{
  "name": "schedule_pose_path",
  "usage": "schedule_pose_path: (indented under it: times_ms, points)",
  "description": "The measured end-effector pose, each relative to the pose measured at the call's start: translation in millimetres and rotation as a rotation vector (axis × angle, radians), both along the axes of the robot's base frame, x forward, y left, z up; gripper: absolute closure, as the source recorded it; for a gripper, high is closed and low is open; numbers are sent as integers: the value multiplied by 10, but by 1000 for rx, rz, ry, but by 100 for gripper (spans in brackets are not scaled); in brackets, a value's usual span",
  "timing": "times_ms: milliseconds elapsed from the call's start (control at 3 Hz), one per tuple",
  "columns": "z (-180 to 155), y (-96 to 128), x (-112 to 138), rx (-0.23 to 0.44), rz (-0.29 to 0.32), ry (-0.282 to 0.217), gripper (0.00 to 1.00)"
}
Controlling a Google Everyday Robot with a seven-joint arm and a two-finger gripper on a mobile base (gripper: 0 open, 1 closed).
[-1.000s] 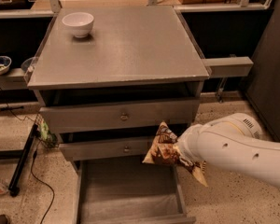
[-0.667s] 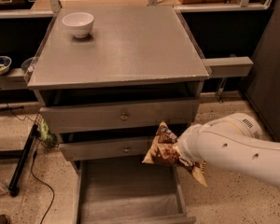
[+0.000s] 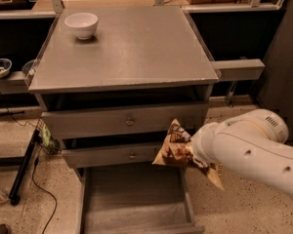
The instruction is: Pick brown chip bag from bottom drawer and place on counter
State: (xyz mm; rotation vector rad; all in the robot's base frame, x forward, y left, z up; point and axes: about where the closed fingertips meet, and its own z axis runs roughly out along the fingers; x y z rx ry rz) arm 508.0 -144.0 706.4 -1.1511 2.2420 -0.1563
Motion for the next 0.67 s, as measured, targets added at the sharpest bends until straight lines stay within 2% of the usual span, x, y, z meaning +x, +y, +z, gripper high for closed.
schedule_pose_path:
  times_ms: [333,667]
  points:
    - [350,13,-50,-22,7,-45,100]
    - [820,36,-170,-26,18,-138,100]
